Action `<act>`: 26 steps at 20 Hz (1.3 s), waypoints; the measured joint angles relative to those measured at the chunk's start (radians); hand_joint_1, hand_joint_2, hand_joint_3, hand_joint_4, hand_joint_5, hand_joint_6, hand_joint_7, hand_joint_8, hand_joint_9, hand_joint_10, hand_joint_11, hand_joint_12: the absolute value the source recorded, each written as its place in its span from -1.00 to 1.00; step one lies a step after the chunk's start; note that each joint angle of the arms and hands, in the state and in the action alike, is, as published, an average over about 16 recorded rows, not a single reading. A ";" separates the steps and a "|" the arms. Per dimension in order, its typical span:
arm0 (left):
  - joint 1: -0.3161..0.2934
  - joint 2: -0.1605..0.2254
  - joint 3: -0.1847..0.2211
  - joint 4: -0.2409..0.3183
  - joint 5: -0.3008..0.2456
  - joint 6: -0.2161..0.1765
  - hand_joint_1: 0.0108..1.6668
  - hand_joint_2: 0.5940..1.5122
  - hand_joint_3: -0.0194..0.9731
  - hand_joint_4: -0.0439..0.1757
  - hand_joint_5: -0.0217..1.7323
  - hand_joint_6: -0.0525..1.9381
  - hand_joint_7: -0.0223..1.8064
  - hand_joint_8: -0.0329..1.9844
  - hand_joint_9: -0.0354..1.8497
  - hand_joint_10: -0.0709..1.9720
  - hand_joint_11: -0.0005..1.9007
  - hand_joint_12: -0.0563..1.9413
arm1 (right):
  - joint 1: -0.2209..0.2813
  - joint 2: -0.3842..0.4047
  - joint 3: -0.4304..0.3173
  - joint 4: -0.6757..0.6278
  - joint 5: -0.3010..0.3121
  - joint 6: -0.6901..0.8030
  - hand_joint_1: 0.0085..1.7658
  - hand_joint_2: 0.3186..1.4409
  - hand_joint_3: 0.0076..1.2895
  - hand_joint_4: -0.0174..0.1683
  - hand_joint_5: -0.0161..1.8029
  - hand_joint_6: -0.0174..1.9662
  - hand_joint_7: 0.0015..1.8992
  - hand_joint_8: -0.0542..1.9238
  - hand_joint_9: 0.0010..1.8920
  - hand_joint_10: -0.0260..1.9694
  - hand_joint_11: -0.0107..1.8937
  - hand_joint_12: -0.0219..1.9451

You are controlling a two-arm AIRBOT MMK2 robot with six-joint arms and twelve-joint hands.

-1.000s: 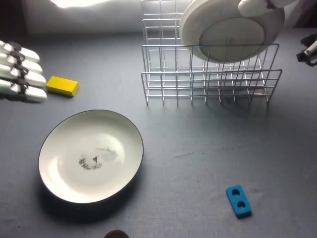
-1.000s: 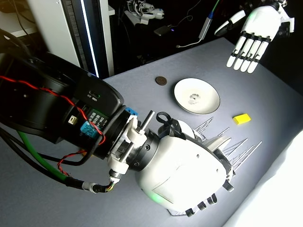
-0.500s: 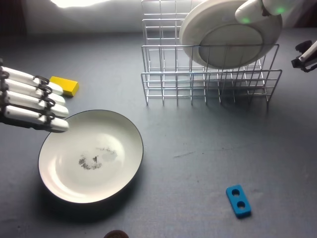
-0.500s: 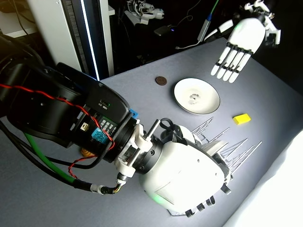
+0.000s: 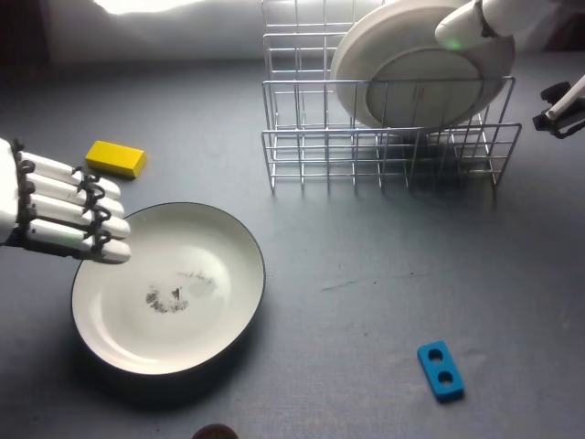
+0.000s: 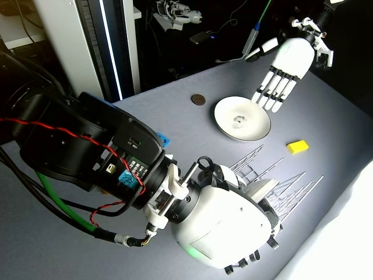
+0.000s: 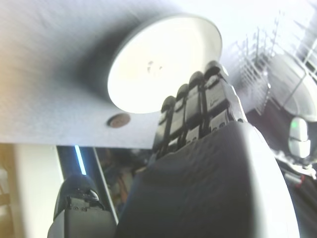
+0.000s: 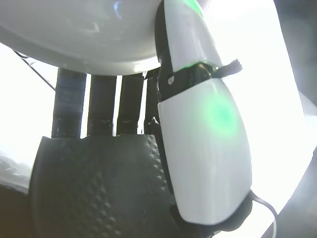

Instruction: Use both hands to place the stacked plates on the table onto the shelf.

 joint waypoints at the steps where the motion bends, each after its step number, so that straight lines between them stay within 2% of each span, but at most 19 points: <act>1: 0.009 -0.005 0.003 -0.004 0.007 0.004 -0.99 -0.21 -0.92 -0.57 -0.95 -0.94 -0.96 -0.97 -0.94 -0.93 -0.99 -0.96 | -0.001 -0.002 0.002 0.001 0.001 0.000 0.47 0.30 -0.99 -0.89 -0.06 -0.17 0.06 -0.32 0.07 -0.34 -0.11 0.05; 10: 0.069 -0.039 0.026 -0.024 0.060 0.028 -0.99 -0.20 -0.92 -0.57 -0.95 -0.94 -0.96 -0.97 -0.94 -0.93 -0.99 -0.96 | 0.012 0.006 -0.016 0.002 0.002 -0.023 0.30 0.30 -0.99 -0.87 -0.06 -0.69 0.03 -0.81 0.04 -0.88 -0.29 0.11; 14: 0.084 -0.047 0.032 -0.028 0.076 0.034 -0.99 -0.20 -0.92 -0.57 -0.95 -0.94 -0.96 -0.97 -0.94 -0.93 -0.99 -0.96 | 0.027 0.016 -0.037 -0.005 0.006 -0.036 0.26 0.28 -0.99 -0.86 -0.07 -0.92 -0.01 -0.93 0.00 -0.93 -0.39 0.14; 18: 0.094 -0.052 0.037 -0.030 0.086 0.038 -0.99 -0.20 -0.92 -0.57 -0.95 -0.94 -0.96 -0.97 -0.94 -0.93 -0.99 -0.96 | 0.039 0.027 -0.060 -0.033 0.019 -0.048 0.24 0.27 -0.99 -0.86 -0.10 -0.94 -0.06 -0.93 -0.06 -0.95 -0.49 0.17; 21: 0.099 -0.055 0.040 -0.030 0.092 0.038 -0.99 -0.20 -0.92 -0.57 -0.95 -0.94 -0.96 -0.97 -0.94 -0.93 -0.99 -0.96 | 0.047 0.039 -0.083 -0.091 0.046 -0.054 0.20 0.29 -0.99 -0.86 -0.19 -0.95 -0.17 -0.93 -0.17 -0.96 -0.60 0.18; 26: 0.107 -0.058 0.043 -0.030 0.097 0.039 -0.99 -0.20 -0.92 -0.57 -0.95 -0.94 -0.96 -0.97 -0.94 -0.93 -0.99 -0.96 | 0.054 0.059 -0.133 -0.281 0.136 -0.070 0.11 0.30 -0.99 -0.85 -0.44 -0.95 -0.44 -0.93 -0.46 -0.96 -0.77 -0.09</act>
